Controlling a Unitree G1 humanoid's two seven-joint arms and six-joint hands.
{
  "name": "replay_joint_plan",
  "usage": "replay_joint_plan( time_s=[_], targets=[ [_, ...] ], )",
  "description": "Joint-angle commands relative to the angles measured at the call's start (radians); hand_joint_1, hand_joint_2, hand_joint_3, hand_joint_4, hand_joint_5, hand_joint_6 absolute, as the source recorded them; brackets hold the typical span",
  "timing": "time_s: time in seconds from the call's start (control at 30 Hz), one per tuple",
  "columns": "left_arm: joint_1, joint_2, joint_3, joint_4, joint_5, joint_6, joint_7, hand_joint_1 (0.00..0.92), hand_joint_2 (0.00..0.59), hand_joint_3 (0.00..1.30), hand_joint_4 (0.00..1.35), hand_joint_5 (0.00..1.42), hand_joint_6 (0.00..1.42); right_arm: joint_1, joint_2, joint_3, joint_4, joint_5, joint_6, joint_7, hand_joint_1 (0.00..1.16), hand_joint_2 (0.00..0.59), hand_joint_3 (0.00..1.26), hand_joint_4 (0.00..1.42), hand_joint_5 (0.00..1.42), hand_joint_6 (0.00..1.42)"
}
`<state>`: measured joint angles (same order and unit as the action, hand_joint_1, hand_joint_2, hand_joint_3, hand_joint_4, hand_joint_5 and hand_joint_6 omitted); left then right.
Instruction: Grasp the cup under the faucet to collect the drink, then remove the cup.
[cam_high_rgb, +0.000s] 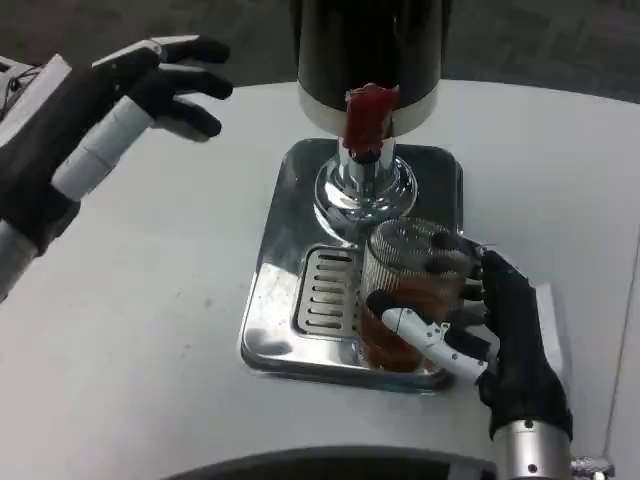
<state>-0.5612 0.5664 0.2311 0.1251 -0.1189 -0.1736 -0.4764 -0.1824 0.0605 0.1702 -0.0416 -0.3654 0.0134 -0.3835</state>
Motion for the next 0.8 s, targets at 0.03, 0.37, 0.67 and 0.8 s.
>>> replay_joint_plan(
  time_s=[0.03,0.37,0.67,0.8],
  targets=[
    [0.071,0.021,0.029,-0.037,0.006,0.016,0.024,0.000,0.004,0.33,0.37,0.51,0.46,0.028,0.007,-0.001,-0.084,-0.001,-0.035,0.010,0.80,0.228,0.69,0.81,0.87,0.73],
    [0.189,0.032,0.039,-0.050,0.060,0.000,0.057,0.000,0.005,0.32,0.37,0.50,0.45,0.121,-0.010,-0.001,-0.147,-0.009,-0.049,0.039,0.80,0.228,0.71,0.83,0.90,0.75],
    [0.267,0.054,0.027,-0.060,0.159,-0.066,0.093,0.000,0.008,0.29,0.33,0.42,0.38,0.187,-0.036,0.012,-0.236,-0.023,-0.063,0.063,0.80,0.219,0.73,0.83,0.91,0.77],
    [0.295,0.058,0.013,-0.091,0.200,-0.082,0.105,0.000,0.017,0.27,0.30,0.37,0.35,0.198,-0.040,0.003,-0.284,-0.017,-0.061,0.089,0.81,0.220,0.73,0.84,0.91,0.78]
  ],
)
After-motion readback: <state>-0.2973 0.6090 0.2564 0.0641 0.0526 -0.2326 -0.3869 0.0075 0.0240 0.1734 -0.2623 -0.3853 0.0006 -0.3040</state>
